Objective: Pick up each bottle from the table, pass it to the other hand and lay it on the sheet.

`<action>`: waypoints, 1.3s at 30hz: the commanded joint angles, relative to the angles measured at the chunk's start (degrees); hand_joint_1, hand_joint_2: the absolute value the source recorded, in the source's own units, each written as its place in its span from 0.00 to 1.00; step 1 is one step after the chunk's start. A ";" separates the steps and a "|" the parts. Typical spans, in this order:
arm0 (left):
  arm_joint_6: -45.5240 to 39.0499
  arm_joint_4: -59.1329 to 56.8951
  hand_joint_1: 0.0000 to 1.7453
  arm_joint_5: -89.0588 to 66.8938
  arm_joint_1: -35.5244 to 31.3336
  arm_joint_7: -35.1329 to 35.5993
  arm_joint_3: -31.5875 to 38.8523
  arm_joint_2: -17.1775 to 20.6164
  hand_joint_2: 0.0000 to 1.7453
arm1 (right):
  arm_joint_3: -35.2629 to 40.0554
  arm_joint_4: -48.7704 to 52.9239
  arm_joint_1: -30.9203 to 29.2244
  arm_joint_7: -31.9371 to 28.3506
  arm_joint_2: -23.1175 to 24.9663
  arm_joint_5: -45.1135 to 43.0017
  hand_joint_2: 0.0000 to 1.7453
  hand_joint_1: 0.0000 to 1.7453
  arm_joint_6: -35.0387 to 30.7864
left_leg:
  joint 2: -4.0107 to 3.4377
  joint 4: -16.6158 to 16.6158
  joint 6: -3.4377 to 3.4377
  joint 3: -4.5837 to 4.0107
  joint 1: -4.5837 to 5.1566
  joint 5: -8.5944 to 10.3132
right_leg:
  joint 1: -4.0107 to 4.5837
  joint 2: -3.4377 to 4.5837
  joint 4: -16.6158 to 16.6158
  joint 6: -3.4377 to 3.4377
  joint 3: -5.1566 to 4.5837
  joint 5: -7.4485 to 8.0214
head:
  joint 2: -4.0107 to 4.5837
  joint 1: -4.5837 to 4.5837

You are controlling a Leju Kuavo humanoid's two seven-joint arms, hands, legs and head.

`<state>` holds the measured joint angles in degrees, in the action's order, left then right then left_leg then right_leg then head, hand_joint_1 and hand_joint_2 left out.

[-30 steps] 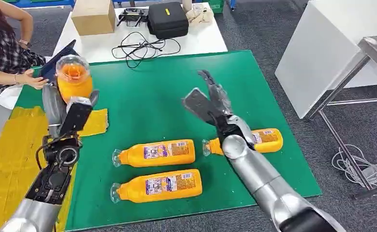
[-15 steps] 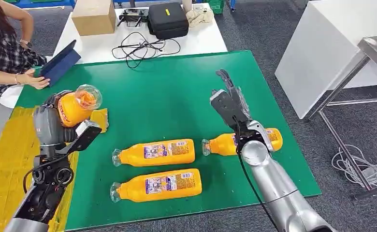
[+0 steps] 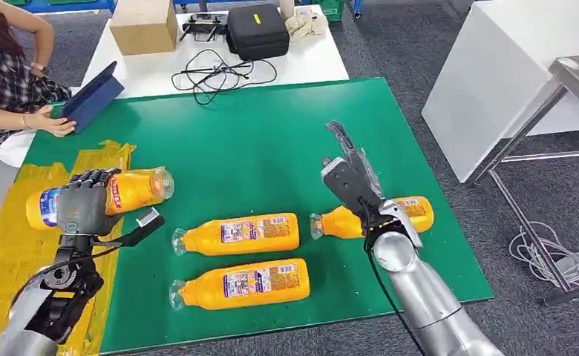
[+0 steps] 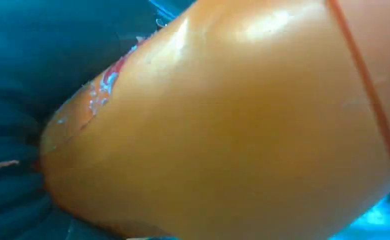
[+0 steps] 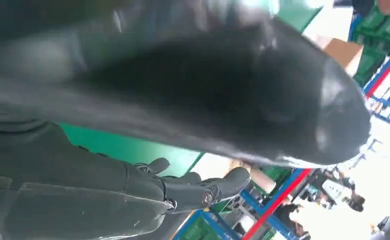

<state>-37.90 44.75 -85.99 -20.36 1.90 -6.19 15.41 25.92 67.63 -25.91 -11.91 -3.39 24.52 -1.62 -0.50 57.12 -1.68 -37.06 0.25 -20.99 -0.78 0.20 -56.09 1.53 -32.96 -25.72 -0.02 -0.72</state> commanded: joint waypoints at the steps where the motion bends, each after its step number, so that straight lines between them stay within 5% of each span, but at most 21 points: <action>1: 3.87 -25.44 1.00 -3.37 -10.02 3.55 -3.76 2.17 1.00 | 7.35 0.88 -0.87 -0.04 -2.30 -0.81 0.00 0.00 1.27 | 0.13 0.04 0.14 0.19 -0.09 -0.07 | 0.09 -0.10 0.01 -0.15 0.23 -0.03 | 0.00 0.00; 12: 6.78 -26.27 1.00 -0.92 -7.39 3.36 -2.62 4.48 1.00 | 8.97 -0.10 -1.51 0.00 -1.55 -1.23 0.00 0.00 2.42 | -0.10 0.02 0.12 -0.01 -0.07 0.00 | 0.03 0.10 -0.01 -0.16 0.00 0.06 | 0.00 0.00; 13: 7.05 -26.63 0.76 -0.39 -7.26 2.80 -2.12 4.52 1.00 | 9.19 -0.39 -1.38 0.03 -1.54 -1.24 0.00 0.00 2.52 | -0.15 0.06 0.17 0.07 -0.12 -0.08 | 0.06 0.16 -0.02 -0.19 0.08 0.03 | 0.00 0.00; 14: 7.46 -26.80 0.00 -0.58 -7.24 2.61 -2.25 4.58 1.00 | 9.30 -0.48 -1.37 0.04 -1.62 -1.23 0.00 0.00 2.57 | -0.10 0.02 0.14 -0.01 -0.10 -0.02 | 0.06 0.10 0.00 -0.17 0.00 0.06 | 0.00 0.02; 15: 6.67 -26.46 0.00 -0.20 -6.78 1.57 -1.52 4.45 1.00 | 9.98 -0.45 -1.11 0.14 -2.21 -1.16 0.00 0.00 2.78 | -0.07 0.01 0.14 0.01 -0.08 -0.01 | 0.04 0.06 0.00 -0.16 0.02 0.04 | 0.00 0.00; 16: 6.69 -26.46 0.00 -0.22 -6.80 1.58 -1.52 4.40 0.00 | 10.04 -0.44 -0.95 0.06 -2.33 -1.15 0.00 0.00 2.76 | -0.04 0.02 0.17 0.09 -0.11 -0.05 | 0.06 0.05 0.01 -0.19 0.10 0.02 | 0.00 0.00; 21: 4.92 -25.60 0.00 0.71 -6.01 -1.80 -0.46 4.85 0.00 | 13.19 -0.32 -0.50 1.11 -2.90 -0.12 0.00 0.00 5.05 | -0.03 -0.01 0.13 0.03 -0.09 -0.01 | 0.05 0.03 0.04 -0.16 0.07 0.05 | 0.00 0.00; 22: 4.33 -25.41 0.00 1.21 -5.70 -2.87 -0.09 5.05 0.00 | 14.04 -0.59 -0.38 1.29 -2.50 0.19 1.00 0.00 5.31 | -0.05 0.02 0.17 0.10 -0.13 -0.06 | 0.08 0.06 0.04 -0.18 0.14 0.03 | 0.00 0.00; 28: 1.42 -23.78 0.00 5.83 -4.45 -11.07 2.99 5.29 0.00 | 18.93 -4.07 -1.57 1.77 -0.70 1.02 1.00 0.00 6.14 | -0.10 0.01 0.18 0.11 -0.15 -0.07 | 0.10 0.11 0.04 -0.20 0.14 0.03 | 0.00 0.00; 39: 1.34 -23.75 0.00 5.99 -4.31 -11.29 3.08 5.40 0.00 | 18.98 -4.23 -1.90 1.88 -0.60 1.05 1.00 0.00 6.16 | -0.02 -0.01 0.12 -0.05 -0.09 0.02 | 0.04 0.02 0.00 -0.16 -0.01 0.06 | 0.00 0.02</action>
<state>-36.65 22.23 -80.13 -23.75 -9.22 -4.76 21.05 41.73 67.69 -24.92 -10.27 -4.37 25.55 4.22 -0.52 57.09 -1.62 -37.18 0.19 -20.95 -0.77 0.21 -56.10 1.39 -33.04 -25.65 -0.02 -0.70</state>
